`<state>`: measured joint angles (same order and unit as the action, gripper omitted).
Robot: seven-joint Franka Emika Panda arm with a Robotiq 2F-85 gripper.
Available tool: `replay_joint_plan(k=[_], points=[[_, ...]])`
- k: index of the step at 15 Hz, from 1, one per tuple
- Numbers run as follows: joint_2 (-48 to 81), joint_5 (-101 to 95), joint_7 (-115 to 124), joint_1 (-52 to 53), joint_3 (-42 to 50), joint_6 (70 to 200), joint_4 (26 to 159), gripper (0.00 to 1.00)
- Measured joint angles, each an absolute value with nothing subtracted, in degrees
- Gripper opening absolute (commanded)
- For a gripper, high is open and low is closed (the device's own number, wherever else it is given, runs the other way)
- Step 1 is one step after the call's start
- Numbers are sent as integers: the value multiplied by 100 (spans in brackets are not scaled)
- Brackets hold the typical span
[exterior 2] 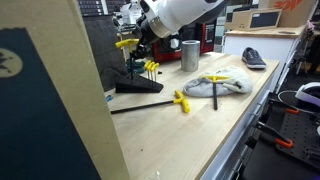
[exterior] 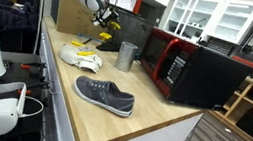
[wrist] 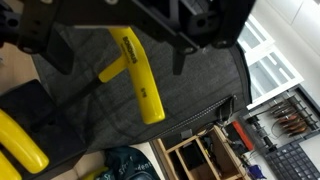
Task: Put the things with the yellow handle on the stand
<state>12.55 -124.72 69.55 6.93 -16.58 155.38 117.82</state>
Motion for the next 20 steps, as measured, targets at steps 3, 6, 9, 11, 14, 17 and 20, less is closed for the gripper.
replay_joint_plan(k=[3,6,9,11,14,17,20], points=[[1255,-11975,6910,619,-1657,15812,11734,100],[1255,-11462,6834,553,-1656,15885,11706,100],[1272,-11047,6723,528,-1656,15893,11706,100],[1311,-10847,6660,528,-1660,15893,11706,100],[1353,-10716,6652,528,-1663,15881,11678,100],[1390,-10700,6652,525,-1661,15865,11633,100],[1441,-10700,6652,523,-1659,15848,11574,100]])
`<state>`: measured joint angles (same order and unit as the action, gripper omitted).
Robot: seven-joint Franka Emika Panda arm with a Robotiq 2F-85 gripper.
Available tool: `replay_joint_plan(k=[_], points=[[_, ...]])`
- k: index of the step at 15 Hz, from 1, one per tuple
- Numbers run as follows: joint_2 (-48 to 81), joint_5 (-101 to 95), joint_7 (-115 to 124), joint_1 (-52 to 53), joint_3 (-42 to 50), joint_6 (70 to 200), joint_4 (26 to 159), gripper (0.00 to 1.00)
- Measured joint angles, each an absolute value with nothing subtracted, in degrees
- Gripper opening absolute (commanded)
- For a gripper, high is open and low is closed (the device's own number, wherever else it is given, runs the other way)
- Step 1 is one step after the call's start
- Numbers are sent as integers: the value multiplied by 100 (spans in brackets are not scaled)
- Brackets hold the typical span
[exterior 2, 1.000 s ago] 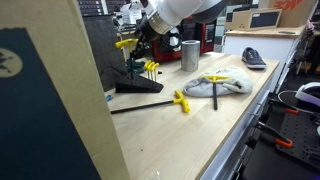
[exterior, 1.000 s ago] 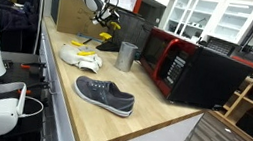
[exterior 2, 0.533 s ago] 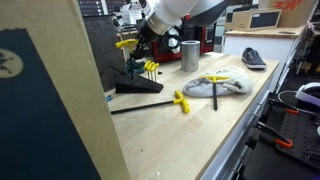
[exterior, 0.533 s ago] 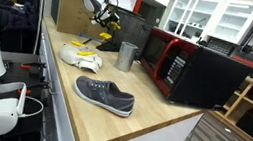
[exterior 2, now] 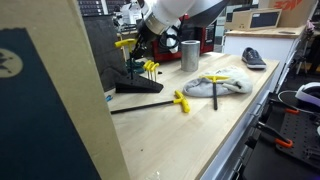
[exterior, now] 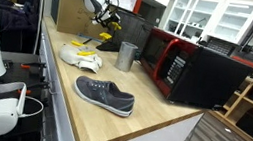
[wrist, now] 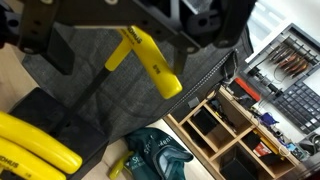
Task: Put the things with the yellow handle on the stand
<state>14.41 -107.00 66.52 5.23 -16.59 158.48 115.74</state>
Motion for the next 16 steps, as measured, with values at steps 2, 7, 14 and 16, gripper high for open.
replay_joint_plan(k=[2,7,14,16], points=[[1479,-10711,6648,529,-1665,15848,11520,100],[1648,-11037,6644,645,-1696,15848,11278,100],[1743,-11551,6644,729,-1709,15873,11053,100],[1701,-11555,6645,708,-1709,16064,11053,100]])
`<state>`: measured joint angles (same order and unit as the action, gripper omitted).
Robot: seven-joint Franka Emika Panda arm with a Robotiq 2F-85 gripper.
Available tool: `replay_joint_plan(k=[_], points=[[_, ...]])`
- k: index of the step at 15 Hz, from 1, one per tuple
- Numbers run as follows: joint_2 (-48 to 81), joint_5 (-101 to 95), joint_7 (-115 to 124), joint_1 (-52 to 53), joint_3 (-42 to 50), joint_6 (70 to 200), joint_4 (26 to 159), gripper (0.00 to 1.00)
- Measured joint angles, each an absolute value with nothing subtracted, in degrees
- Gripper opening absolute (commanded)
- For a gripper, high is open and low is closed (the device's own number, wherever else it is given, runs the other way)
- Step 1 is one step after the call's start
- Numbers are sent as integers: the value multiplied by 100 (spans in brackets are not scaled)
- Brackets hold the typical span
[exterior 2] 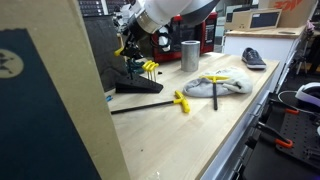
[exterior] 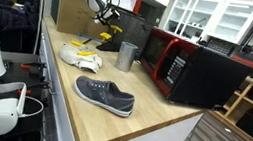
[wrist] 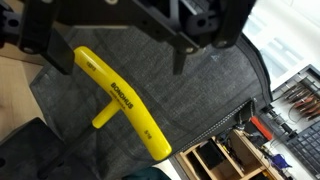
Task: Put the things with the yellow handle on the stand
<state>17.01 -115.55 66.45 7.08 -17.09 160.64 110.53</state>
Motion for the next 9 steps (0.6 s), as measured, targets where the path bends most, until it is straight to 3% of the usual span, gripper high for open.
replay_joint_plan(k=[9], points=[[974,-10845,6565,675,-1711,16625,11827,100]])
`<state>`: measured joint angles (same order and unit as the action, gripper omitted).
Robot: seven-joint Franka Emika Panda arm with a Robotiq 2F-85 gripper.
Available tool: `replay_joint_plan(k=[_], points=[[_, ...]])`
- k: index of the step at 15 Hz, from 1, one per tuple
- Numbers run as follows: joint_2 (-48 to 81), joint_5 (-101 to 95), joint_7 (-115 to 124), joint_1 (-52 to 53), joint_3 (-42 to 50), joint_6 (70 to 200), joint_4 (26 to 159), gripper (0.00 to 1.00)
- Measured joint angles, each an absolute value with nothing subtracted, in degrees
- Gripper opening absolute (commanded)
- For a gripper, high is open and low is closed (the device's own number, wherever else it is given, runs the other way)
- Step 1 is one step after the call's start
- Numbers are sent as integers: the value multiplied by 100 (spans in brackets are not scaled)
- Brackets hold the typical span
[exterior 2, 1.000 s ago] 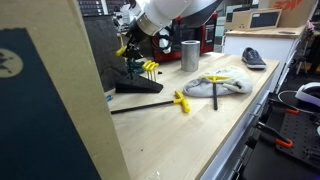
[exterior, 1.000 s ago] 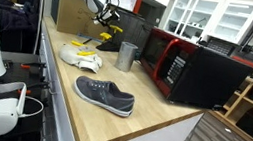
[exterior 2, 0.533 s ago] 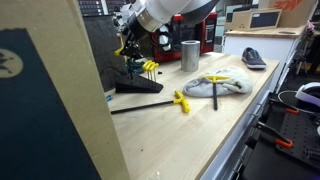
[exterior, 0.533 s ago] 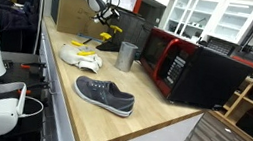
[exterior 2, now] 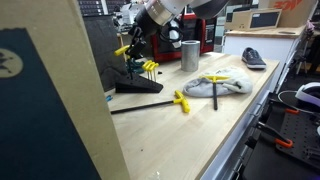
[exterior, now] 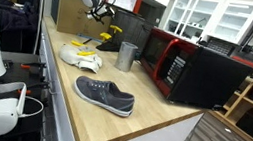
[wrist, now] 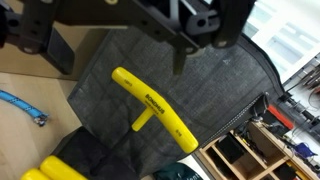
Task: Put the things with the yellow handle on the stand
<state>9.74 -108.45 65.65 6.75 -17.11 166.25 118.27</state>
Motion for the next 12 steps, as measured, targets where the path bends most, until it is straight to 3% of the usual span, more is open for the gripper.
replay_joint_plan(k=[12], points=[[175,-8766,5653,939,-1762,16565,13310,100]])
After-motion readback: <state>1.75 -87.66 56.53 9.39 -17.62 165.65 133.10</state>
